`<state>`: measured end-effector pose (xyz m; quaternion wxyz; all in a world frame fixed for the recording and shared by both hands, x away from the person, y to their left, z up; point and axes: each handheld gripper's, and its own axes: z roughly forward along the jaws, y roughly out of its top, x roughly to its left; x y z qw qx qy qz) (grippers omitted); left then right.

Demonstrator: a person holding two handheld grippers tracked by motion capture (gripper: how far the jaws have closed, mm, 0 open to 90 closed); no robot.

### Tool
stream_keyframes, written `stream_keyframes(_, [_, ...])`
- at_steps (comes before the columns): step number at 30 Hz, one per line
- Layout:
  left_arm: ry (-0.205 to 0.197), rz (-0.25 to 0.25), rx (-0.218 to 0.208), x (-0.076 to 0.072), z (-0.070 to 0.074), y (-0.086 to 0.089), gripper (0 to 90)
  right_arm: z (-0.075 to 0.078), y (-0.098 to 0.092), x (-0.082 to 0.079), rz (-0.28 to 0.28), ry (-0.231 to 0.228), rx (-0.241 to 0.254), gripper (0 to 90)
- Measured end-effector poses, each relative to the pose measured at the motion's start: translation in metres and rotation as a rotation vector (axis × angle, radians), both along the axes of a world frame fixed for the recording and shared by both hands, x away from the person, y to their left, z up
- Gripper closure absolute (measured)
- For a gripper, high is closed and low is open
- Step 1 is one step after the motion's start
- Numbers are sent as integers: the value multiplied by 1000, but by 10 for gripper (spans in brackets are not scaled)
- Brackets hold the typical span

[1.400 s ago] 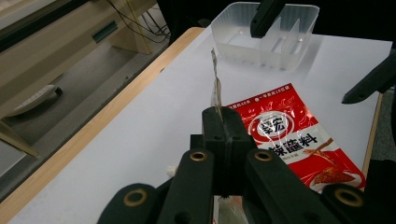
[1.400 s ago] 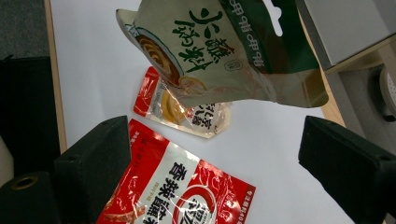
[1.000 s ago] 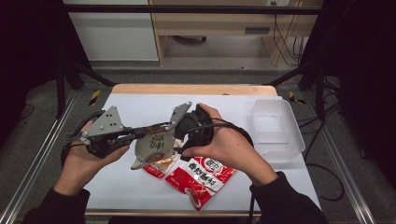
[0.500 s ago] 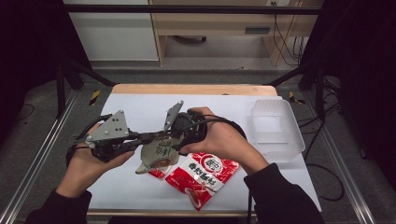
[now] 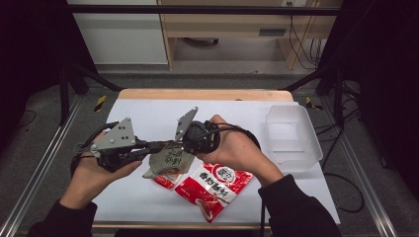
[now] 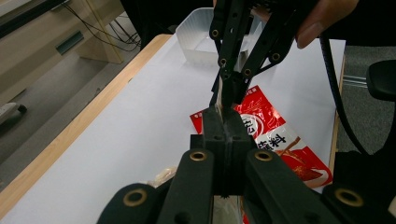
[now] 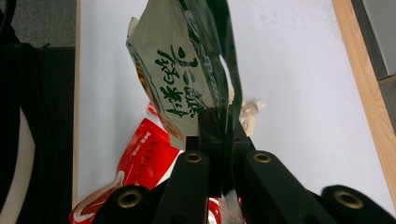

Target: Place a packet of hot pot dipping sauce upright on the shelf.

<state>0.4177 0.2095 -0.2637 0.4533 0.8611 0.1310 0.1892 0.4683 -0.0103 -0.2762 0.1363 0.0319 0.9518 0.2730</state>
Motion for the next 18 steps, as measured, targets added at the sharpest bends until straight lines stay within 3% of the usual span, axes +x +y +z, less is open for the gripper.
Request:
stream_keyframes(5, [-10,6,-5,1,-5,1,866,2,1,1,-20,-18,-20,900])
stream_keyframes(11, [3,28,-30,2,-15,7,646,3,-1,2,-26,-58,-62,900])
stream_keyframes(12, [6,38,-38,2,-18,8,559,4,-3,3,-26,-67,-65,900])
stream_keyframes(13, [7,45,-42,2,-19,9,559,4,-3,3,-26,-67,-65,900])
stream_keyframes(18, [7,111,-78,2,-34,23,369,6,-8,1,-34,-97,-71,900])
